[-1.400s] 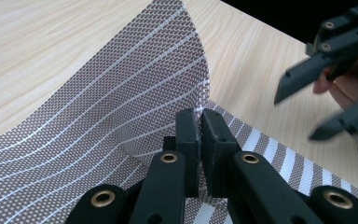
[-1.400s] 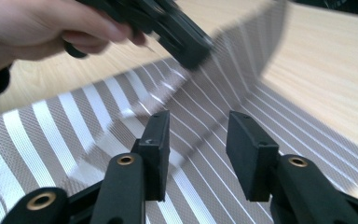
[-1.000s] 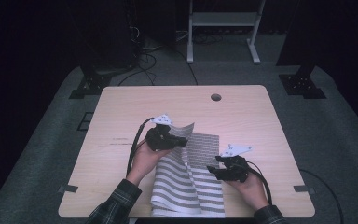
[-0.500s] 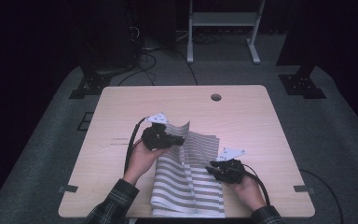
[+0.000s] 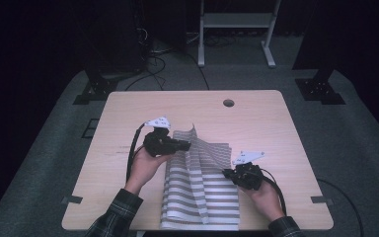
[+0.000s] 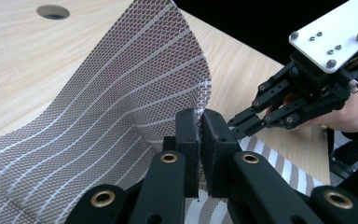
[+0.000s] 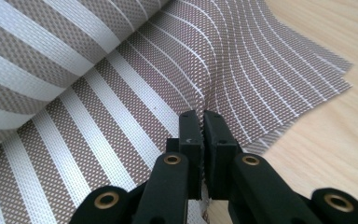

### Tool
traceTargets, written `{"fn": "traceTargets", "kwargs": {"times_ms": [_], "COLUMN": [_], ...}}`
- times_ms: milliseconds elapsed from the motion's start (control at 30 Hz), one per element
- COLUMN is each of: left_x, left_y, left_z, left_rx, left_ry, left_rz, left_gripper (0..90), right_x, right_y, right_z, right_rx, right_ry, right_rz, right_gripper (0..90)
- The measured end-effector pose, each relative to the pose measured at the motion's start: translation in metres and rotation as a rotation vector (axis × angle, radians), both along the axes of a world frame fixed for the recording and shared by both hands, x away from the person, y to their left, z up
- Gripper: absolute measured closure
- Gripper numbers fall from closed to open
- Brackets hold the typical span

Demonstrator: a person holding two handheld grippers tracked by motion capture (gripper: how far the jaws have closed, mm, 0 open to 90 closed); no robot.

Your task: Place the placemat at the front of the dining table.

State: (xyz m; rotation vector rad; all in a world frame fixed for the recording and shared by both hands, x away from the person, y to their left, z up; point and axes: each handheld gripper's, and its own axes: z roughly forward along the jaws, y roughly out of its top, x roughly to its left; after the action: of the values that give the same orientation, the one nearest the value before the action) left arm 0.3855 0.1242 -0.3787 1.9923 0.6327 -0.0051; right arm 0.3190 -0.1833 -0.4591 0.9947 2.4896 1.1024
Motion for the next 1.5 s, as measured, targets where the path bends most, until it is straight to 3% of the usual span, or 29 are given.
{"fn": "traceTargets", "kwargs": {"times_ms": [367,867,1233,1300,1500], "left_x": [0.001,0.007,0.018,0.023,0.035], "left_y": [0.022,0.072,0.110,0.112,0.119], "left_z": [0.011,0.020,0.004,-0.002,-0.015], "left_rx": [-0.027,-0.036,0.005,0.041,0.077], "left_ry": [-0.014,-0.005,0.040,0.045,0.045], "left_rz": [0.034,0.116,0.207,0.225,0.275], "left_gripper": [85.9,85.1,84.1,83.8,83.7], "right_x": [0.004,0.009,0.014,0.014,0.016], "right_y": [-0.030,-0.067,-0.094,-0.095,-0.089], "right_z": [0.012,0.018,0.018,0.018,0.015], "right_rx": [-0.007,-0.023,0.003,0.005,-0.006], "right_ry": [-0.014,-0.026,-0.026,-0.024,-0.019], "right_rz": [-0.060,-0.137,-0.208,-0.210,-0.201], "right_gripper": [86.8,86.7,86.7,86.8,86.7]}}
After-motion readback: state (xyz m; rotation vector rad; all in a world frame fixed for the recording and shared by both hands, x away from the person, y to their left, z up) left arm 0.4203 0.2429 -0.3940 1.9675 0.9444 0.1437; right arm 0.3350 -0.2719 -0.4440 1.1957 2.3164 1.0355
